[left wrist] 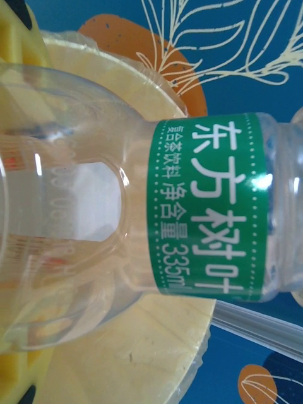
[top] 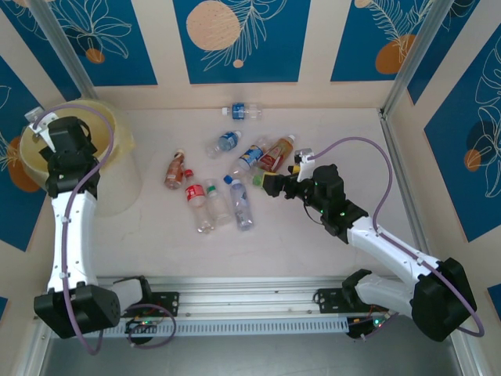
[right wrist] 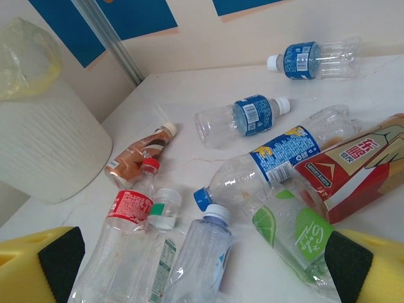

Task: Put the plastic bottles in the bin

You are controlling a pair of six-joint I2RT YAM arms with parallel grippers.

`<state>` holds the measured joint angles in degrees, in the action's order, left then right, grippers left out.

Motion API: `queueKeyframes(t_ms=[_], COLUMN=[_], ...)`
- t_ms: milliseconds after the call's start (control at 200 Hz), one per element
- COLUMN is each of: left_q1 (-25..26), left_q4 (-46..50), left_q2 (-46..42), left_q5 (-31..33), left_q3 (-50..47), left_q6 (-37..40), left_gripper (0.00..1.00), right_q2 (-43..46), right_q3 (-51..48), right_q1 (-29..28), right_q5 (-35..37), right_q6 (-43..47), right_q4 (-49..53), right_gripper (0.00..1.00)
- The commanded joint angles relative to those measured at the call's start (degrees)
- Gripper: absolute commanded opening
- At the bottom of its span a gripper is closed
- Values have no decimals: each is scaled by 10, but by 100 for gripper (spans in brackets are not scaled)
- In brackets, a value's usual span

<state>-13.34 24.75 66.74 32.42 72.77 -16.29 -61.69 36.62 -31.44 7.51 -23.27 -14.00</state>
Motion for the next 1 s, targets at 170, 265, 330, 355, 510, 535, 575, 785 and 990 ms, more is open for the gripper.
queueKeyframes(t_ms=[170, 265, 330, 355, 510, 535, 575, 785, 990], left_q1=[-17, -17, -16, -17, -15, -15, -14, -4, -1], left_q4=[73, 86, 92, 93, 99, 99, 100, 91, 79], left_q2=[34, 39, 39, 38, 37, 36, 36, 18, -19], left_q5=[-30, -38, -37, -37, -56, -60, -68, -126, -251], left_q3=[19, 35, 43, 45, 59, 61, 64, 65, 66], left_q6=[-28, -26, -29, -29, -24, -23, -22, -25, -37], left_gripper=[69, 80, 88, 92, 100, 100, 100, 100, 100], right_q2=[-16, -22, -25, -26, -30, -30, -31, -40, -52], right_q3=[10, 16, 17, 18, 18, 19, 19, 26, 42], right_q1=[-3, -3, -3, -3, -3, -3, -3, 0, 17], right_q5=[-1, -2, 1, 2, 10, 11, 13, 46, 68], right_q6=[11, 10, 7, 5, -4, -5, -6, -34, -76], right_q4=[1, 7, 7, 7, 3, 3, 3, 15, 58], right_gripper=[100, 100, 100, 100, 100, 100, 100, 100, 100])
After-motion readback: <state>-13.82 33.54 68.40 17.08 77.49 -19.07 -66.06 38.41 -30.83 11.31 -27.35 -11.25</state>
